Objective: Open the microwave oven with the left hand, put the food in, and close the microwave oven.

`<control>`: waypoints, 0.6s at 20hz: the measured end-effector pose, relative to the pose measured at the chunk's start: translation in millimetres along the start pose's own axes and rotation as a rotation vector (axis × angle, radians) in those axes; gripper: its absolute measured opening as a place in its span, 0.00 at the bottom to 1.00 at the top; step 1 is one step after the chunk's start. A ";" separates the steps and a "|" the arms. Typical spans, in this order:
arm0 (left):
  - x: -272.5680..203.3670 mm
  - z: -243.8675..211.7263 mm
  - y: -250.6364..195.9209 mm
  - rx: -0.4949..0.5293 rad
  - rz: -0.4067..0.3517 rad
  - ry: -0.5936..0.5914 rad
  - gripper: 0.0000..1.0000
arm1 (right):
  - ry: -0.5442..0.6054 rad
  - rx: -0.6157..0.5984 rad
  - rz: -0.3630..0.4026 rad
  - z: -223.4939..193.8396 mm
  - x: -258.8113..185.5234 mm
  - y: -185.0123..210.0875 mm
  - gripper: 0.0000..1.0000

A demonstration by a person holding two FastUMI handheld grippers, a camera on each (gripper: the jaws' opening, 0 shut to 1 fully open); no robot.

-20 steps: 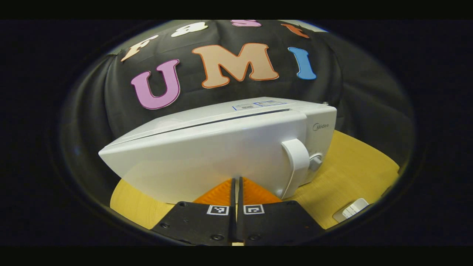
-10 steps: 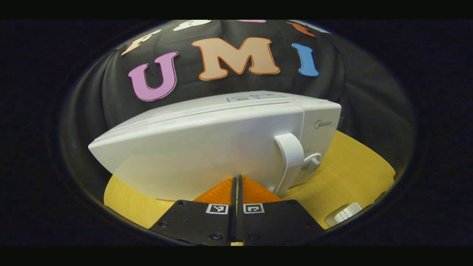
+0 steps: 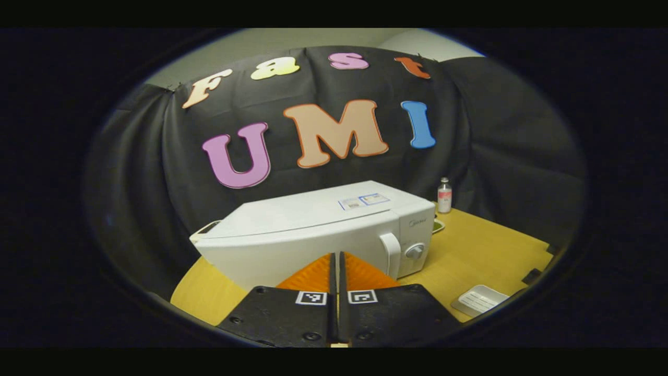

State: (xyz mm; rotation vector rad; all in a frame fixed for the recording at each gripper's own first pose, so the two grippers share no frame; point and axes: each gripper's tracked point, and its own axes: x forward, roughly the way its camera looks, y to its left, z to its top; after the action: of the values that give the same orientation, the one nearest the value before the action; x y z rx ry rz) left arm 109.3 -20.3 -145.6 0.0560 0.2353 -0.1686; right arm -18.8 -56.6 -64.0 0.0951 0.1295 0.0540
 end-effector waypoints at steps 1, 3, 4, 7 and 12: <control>-13.0 11.7 4.5 -0.019 -0.005 -0.023 0.14 | -0.001 0.000 0.011 0.0 3.2 3.9 0.96; -34.2 27.8 16.0 -0.044 -0.001 -0.051 0.50 | -0.008 -0.008 0.034 4.3 11.2 13.0 1.00; -45.4 33.9 22.2 -0.050 0.009 -0.058 0.75 | -0.012 -0.010 0.049 6.3 13.9 18.5 0.96; -76.4 56.9 35.6 -0.076 0.032 -0.092 0.83 | -0.015 -0.020 0.089 8.9 22.6 34.7 1.00; -120.4 74.3 44.0 -0.138 0.080 -0.104 0.97 | -0.025 -0.034 0.132 11.1 26.7 53.7 0.96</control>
State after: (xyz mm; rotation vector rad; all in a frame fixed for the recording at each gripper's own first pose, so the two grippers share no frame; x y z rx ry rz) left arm 18.3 36.6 -43.4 -0.0804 0.1405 -0.0747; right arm 6.6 -2.6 -51.1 0.0704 0.0973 0.1868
